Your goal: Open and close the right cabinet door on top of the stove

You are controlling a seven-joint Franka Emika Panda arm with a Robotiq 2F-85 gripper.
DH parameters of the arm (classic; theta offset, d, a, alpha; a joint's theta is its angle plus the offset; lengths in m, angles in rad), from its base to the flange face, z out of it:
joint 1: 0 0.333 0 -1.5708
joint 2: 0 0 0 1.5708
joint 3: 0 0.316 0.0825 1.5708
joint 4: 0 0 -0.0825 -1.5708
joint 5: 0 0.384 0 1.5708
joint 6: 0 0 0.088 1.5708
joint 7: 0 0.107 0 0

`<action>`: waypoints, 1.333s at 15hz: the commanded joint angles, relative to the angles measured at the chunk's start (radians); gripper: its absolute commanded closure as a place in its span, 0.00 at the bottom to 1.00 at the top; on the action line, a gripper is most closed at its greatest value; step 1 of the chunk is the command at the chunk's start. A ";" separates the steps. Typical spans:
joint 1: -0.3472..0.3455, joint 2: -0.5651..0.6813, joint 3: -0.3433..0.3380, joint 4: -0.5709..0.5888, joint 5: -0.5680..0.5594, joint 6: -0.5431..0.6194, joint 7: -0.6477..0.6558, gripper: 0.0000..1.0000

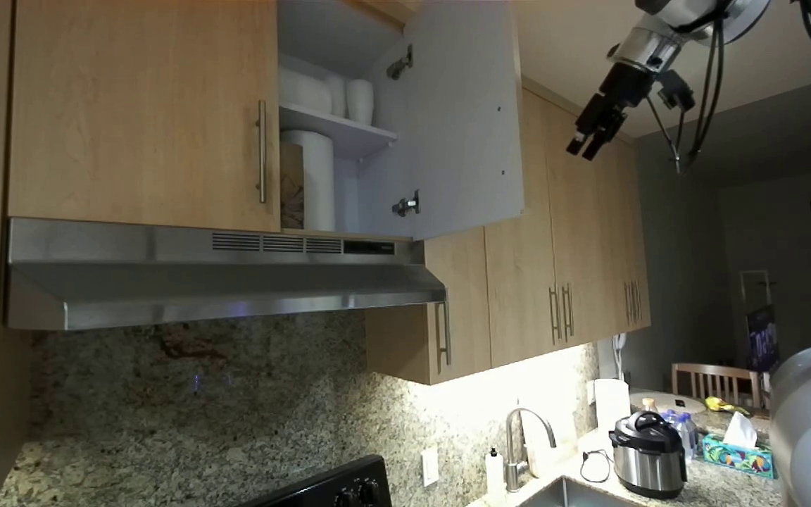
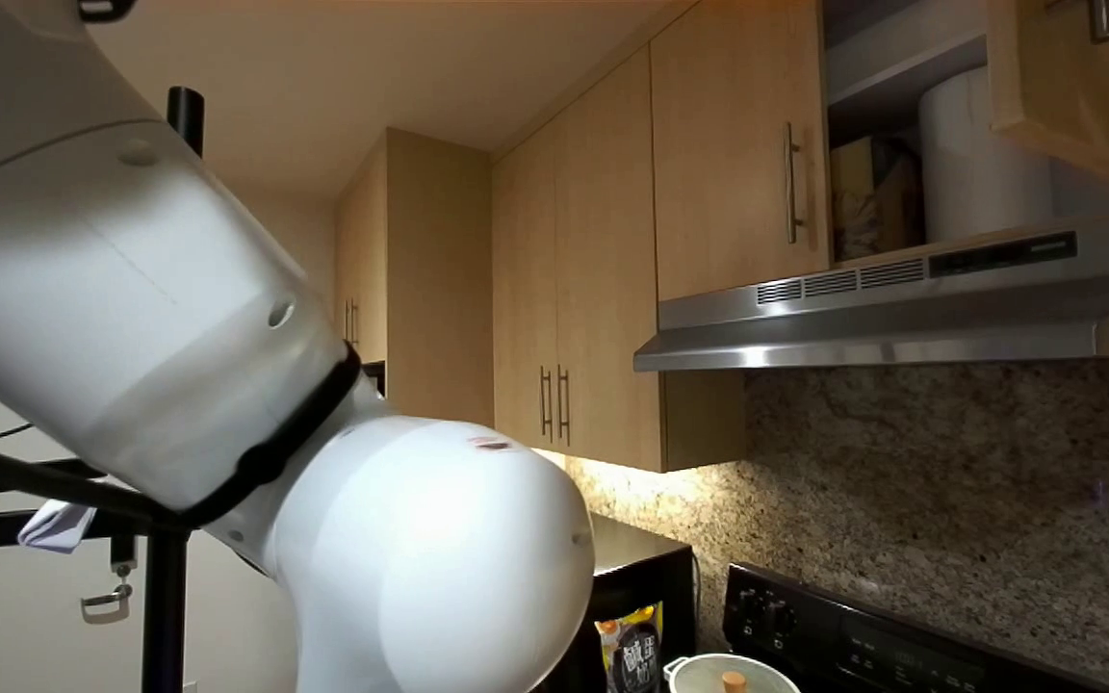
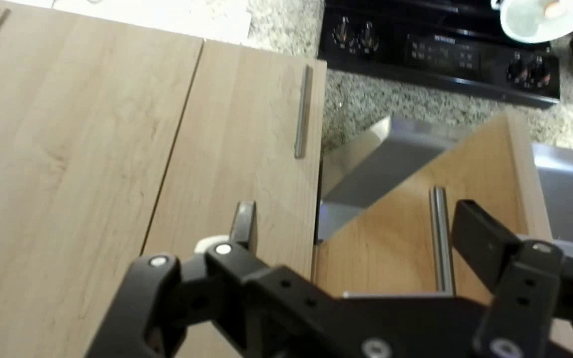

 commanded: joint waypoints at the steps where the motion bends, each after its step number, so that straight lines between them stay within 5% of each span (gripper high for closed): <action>1: -0.059 -0.013 -0.001 0.040 -0.087 -0.130 -0.165 0.00; 7: -0.142 -0.099 0.104 -0.009 -0.192 -0.135 -0.230 0.00; 15: -0.150 -0.312 0.413 -0.197 -0.295 0.044 -0.139 0.00; 20: -0.132 -0.380 0.617 -0.294 -0.317 0.263 0.052 0.00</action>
